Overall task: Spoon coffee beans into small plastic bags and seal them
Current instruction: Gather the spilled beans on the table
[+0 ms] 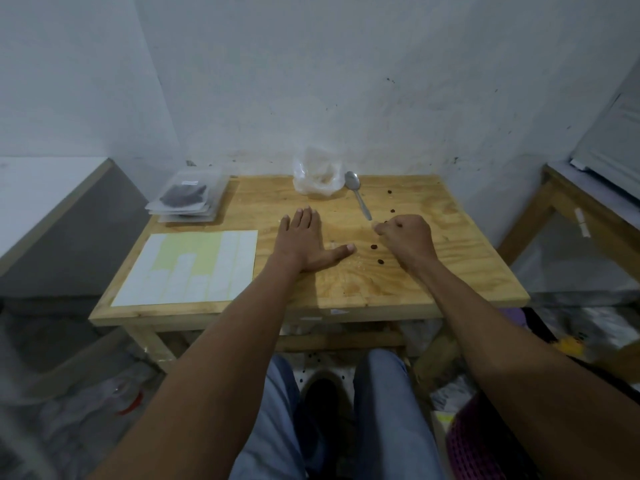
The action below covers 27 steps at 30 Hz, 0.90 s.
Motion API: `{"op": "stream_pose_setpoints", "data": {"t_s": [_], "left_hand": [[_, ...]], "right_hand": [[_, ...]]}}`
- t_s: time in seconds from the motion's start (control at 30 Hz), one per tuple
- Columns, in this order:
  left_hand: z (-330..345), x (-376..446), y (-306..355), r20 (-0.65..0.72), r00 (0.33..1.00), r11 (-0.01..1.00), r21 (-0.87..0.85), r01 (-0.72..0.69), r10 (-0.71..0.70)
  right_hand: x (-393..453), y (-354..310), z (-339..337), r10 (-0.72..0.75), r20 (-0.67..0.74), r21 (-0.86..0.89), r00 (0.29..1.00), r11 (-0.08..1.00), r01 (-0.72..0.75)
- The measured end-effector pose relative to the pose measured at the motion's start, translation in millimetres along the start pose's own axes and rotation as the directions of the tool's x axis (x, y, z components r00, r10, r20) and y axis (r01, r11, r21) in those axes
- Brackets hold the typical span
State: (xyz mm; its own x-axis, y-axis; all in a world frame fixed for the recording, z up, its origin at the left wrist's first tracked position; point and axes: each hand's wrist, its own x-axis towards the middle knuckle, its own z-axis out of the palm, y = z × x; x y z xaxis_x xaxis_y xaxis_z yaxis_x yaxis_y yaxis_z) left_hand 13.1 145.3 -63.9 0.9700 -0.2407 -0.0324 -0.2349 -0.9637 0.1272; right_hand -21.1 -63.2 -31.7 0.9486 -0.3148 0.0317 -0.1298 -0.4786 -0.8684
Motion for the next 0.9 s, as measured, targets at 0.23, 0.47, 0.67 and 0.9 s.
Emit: {"op": "stream_pose_setpoints", "data": {"t_s": [0.23,0.47,0.67,0.9], "left_hand": [[4,-1,1,-0.028,1.000,1.000,-0.002,0.007,-0.007],[5,-2,0,-0.050,0.999,1.000,-0.015,0.003,-0.003],[3,-5,1,-0.050,0.999,1.000,0.000,-0.008,0.008],[4,-6,0,-0.057,0.998,1.000,-0.026,-0.009,0.007]], "right_hand": [[-7,17,3,-0.209,0.116,-0.357,0.971,0.904,0.237],[-10,-8,1,0.155,0.015,0.136,0.988,0.978,-0.156],[-13,-14,-17,0.357,0.353,0.754,0.865,0.439,-0.489],[-21,-1,-23,0.137,0.088,0.138,0.987,0.979,-0.149]]}}
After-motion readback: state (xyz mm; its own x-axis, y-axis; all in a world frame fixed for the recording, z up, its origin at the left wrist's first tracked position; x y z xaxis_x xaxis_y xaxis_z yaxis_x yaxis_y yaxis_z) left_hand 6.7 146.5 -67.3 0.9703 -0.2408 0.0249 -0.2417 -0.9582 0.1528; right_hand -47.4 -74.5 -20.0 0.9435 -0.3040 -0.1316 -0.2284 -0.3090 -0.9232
